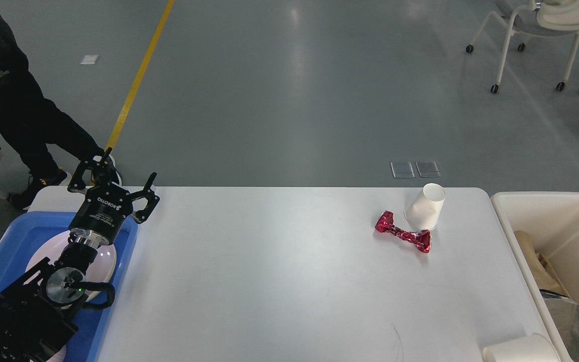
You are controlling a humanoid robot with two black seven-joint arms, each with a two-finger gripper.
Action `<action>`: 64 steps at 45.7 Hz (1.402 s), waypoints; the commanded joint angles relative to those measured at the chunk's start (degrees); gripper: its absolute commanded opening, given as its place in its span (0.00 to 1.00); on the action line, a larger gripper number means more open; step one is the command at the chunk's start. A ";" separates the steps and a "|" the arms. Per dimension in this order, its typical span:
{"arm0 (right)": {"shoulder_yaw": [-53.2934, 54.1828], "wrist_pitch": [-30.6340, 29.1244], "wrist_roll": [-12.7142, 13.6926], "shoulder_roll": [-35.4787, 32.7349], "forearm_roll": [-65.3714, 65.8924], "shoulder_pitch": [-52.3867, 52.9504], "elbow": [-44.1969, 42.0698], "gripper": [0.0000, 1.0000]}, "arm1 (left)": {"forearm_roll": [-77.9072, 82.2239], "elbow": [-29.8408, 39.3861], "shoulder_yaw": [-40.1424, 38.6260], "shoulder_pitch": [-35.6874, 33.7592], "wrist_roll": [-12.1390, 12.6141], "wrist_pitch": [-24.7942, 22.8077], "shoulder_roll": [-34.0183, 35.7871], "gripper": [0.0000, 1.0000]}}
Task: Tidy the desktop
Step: 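Grasp the crumpled brown paper and drop it into the white bin, then raise the right gripper and lower it to the white cup near the bin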
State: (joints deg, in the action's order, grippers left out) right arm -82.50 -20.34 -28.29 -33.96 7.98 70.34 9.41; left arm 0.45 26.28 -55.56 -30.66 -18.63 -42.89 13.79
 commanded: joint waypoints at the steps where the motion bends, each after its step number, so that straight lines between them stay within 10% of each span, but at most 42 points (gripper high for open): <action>1: 2.43 1.44 5.78 4.16 -7.62 -30.34 -6.69 0.00 | -0.01 0.00 0.01 -0.01 0.00 0.00 0.01 1.00; 6: 3.13 6.27 11.85 4.51 -8.07 -31.57 -6.42 0.00 | -0.01 0.00 0.01 -0.01 0.00 0.00 0.01 1.00; 17: 4.71 8.83 13.88 5.13 -8.69 -32.89 -6.42 0.12 | -0.01 0.00 0.01 -0.01 0.00 0.00 0.01 1.00; 24: 5.33 9.00 13.97 5.74 -8.86 -32.98 -6.33 0.92 | 0.07 0.00 0.01 -0.01 0.00 0.00 0.01 1.00; 53: 7.27 8.22 13.09 1.53 -8.69 -19.20 5.08 1.00 | -0.01 0.00 0.01 -0.01 0.00 0.00 0.01 1.00; 64: 4.28 2.60 12.38 -5.33 3.59 28.14 47.58 1.00 | -0.01 0.00 0.01 -0.01 0.00 0.00 0.01 1.00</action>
State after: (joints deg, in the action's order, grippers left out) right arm -75.91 -13.52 -15.92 -37.02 2.54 72.35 33.40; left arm 0.45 26.28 -55.55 -30.67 -18.63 -42.89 13.79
